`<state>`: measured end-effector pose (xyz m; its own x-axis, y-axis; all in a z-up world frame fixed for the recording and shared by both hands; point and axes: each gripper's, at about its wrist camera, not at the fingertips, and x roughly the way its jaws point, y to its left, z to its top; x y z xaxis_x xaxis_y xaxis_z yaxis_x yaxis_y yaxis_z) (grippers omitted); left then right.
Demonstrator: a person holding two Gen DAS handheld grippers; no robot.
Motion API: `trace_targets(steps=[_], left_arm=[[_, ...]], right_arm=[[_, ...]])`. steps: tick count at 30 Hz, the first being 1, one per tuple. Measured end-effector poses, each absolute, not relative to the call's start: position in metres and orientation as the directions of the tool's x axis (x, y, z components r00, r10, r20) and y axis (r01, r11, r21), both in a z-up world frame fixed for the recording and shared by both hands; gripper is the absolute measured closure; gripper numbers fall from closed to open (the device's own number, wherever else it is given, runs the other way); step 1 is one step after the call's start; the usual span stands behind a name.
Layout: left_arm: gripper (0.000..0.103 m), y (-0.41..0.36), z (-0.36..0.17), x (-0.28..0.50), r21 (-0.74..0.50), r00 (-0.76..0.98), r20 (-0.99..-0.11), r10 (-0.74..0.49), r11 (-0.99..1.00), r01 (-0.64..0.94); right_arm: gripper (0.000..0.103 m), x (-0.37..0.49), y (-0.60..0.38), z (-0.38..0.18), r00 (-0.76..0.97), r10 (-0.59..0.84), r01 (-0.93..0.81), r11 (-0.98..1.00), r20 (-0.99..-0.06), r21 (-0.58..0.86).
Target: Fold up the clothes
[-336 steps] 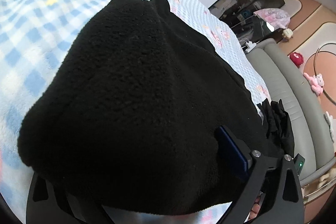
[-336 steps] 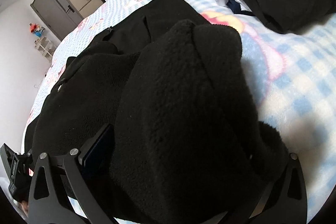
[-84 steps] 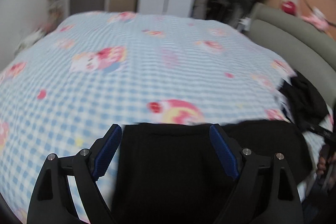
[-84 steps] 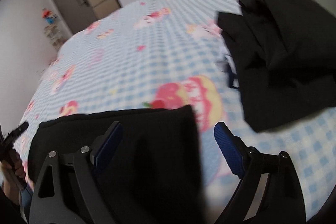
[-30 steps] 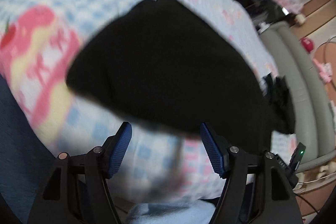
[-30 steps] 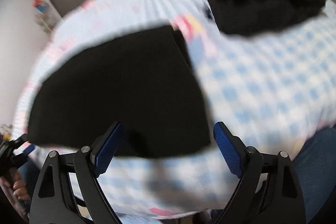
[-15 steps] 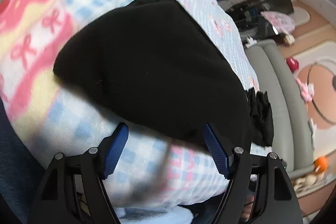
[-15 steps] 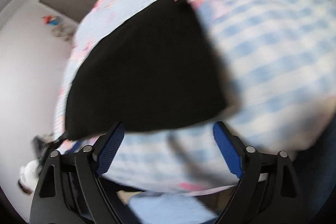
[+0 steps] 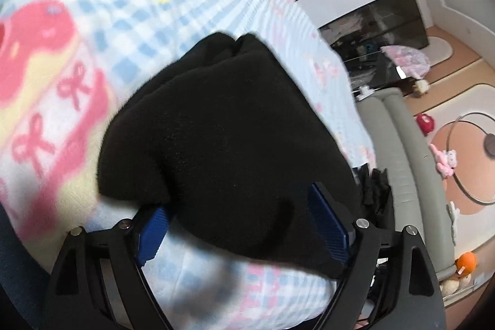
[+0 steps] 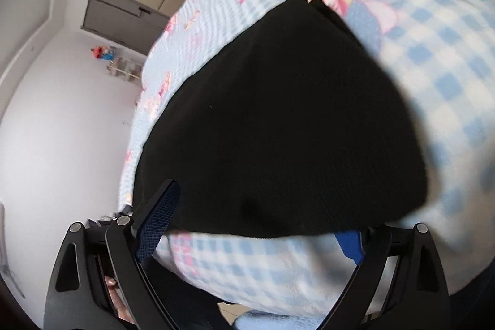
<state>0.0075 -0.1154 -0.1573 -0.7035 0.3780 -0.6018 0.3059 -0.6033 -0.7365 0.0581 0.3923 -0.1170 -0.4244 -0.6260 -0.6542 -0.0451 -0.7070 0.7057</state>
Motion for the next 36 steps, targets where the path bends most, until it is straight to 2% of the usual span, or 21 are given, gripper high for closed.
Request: trace_targets(steps=[3, 6, 12, 20, 23, 25, 26, 29, 31, 36], left_arm=[[0.017, -0.105, -0.157, 0.005, -0.697, -0.682, -0.635, 0.363, -0.651, 0.302], [0.017, -0.104, -0.153, 0.009, -0.712, -0.701, -0.611, 0.368, -0.643, 0.283], [0.017, -0.119, -0.14, 0.011, -0.789, -0.787, -0.497, 0.366, -0.569, 0.233], [0.017, -0.109, -0.163, -0.015, -0.757, -0.722, -0.565, 0.398, -0.598, 0.263], [0.019, -0.109, -0.153, -0.027, -0.786, -0.749, -0.515, 0.417, -0.578, 0.219], [0.021, -0.106, -0.141, -0.029, -0.793, -0.783, -0.466, 0.412, -0.587, 0.163], [0.021, -0.102, -0.14, -0.032, -0.776, -0.78, -0.479, 0.403, -0.61, 0.161], [0.021, -0.094, -0.157, -0.045, -0.736, -0.735, -0.546, 0.401, -0.648, 0.194], [0.019, -0.093, -0.177, -0.053, -0.725, -0.691, -0.592, 0.414, -0.648, 0.233], [0.016, -0.091, -0.176, -0.054, -0.72, -0.703, -0.588, 0.399, -0.654, 0.231]], right_arm=[[0.011, 0.06, 0.382, -0.132, -0.402, -0.596, -0.063, -0.74, -0.695, 0.67], [0.01, 0.058, 0.383, -0.126, -0.418, -0.597, -0.04, -0.741, -0.685, 0.67], [0.015, 0.05, 0.405, -0.115, -0.47, -0.592, -0.077, -0.712, -0.655, 0.698], [0.013, 0.039, 0.409, -0.121, -0.481, -0.546, -0.082, -0.75, -0.686, 0.656], [0.01, 0.027, 0.407, -0.126, -0.506, -0.532, -0.088, -0.752, -0.679, 0.654], [0.021, 0.026, 0.409, -0.115, -0.539, -0.543, -0.078, -0.729, -0.644, 0.68], [0.022, 0.027, 0.411, -0.108, -0.56, -0.553, -0.062, -0.714, -0.617, 0.697], [0.02, 0.016, 0.391, -0.114, -0.536, -0.528, -0.03, -0.768, -0.658, 0.64], [0.014, 0.011, 0.387, -0.127, -0.503, -0.518, -0.051, -0.781, -0.692, 0.622], [0.001, 0.004, 0.382, -0.141, -0.52, -0.502, -0.051, -0.789, -0.691, 0.612]])
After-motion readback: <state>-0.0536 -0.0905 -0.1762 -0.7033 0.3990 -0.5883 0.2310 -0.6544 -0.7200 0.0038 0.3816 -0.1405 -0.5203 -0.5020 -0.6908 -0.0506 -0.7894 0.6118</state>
